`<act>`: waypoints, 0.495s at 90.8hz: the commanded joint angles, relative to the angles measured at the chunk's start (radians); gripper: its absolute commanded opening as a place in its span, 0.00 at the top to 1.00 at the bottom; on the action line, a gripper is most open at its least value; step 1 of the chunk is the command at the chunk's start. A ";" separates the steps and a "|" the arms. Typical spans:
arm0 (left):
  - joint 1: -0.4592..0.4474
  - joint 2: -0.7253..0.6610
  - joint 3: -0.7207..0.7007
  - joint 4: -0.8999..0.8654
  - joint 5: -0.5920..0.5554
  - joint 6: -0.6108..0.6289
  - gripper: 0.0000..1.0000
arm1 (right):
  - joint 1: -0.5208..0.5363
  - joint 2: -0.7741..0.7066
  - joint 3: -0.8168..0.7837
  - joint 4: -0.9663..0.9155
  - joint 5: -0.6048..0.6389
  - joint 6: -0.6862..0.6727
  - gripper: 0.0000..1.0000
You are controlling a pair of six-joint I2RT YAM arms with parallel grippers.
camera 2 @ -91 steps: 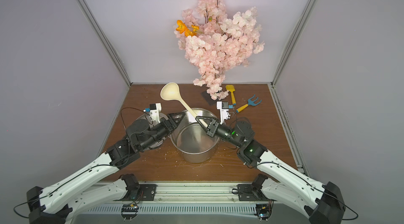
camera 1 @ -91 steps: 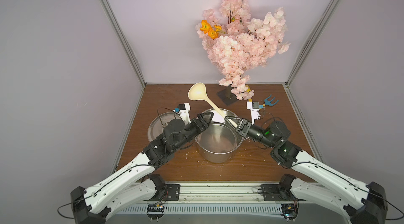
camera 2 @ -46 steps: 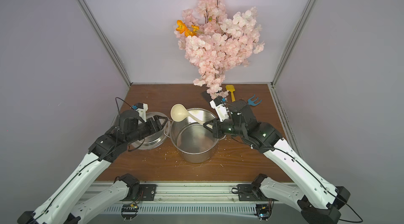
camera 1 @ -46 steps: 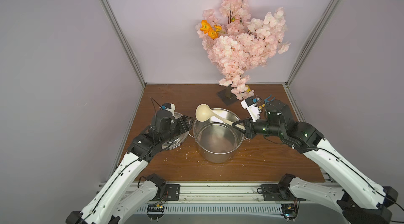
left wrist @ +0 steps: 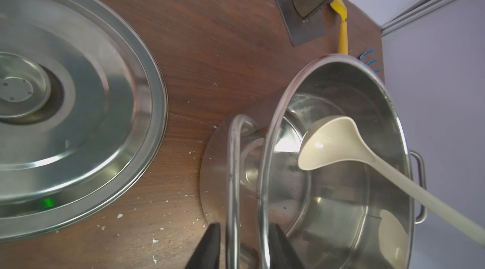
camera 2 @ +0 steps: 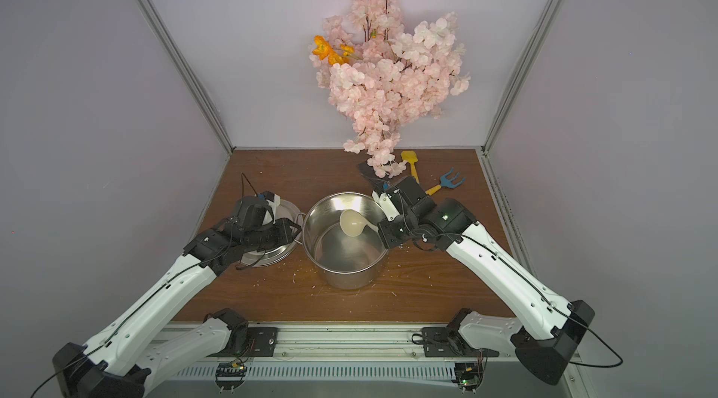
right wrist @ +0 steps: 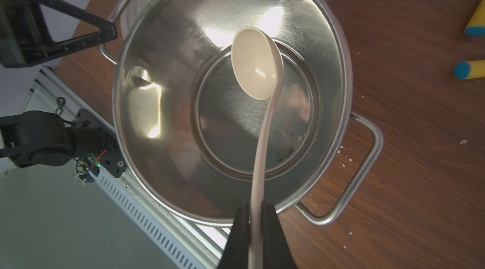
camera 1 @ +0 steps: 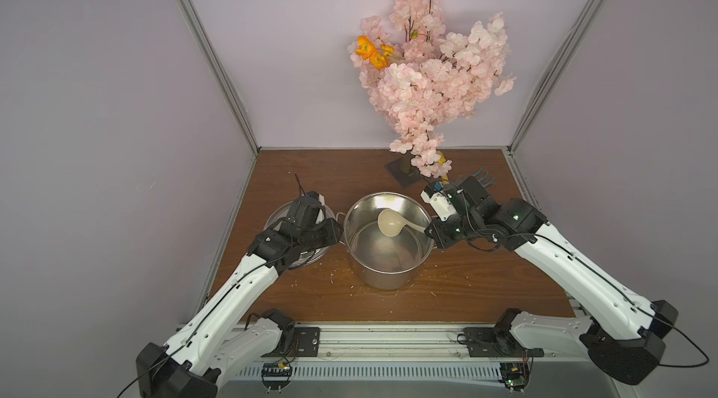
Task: Stir the soup with a spoon
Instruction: Stir the soup in the pan with a stick.
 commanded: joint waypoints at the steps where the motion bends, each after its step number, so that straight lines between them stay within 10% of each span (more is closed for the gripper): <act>1: 0.013 0.003 -0.006 -0.006 -0.002 0.019 0.79 | 0.016 0.033 0.040 0.018 0.049 -0.017 1.00; 45: 0.013 0.019 -0.027 0.003 -0.033 0.023 1.00 | 0.266 0.174 0.046 0.016 0.101 -0.005 1.00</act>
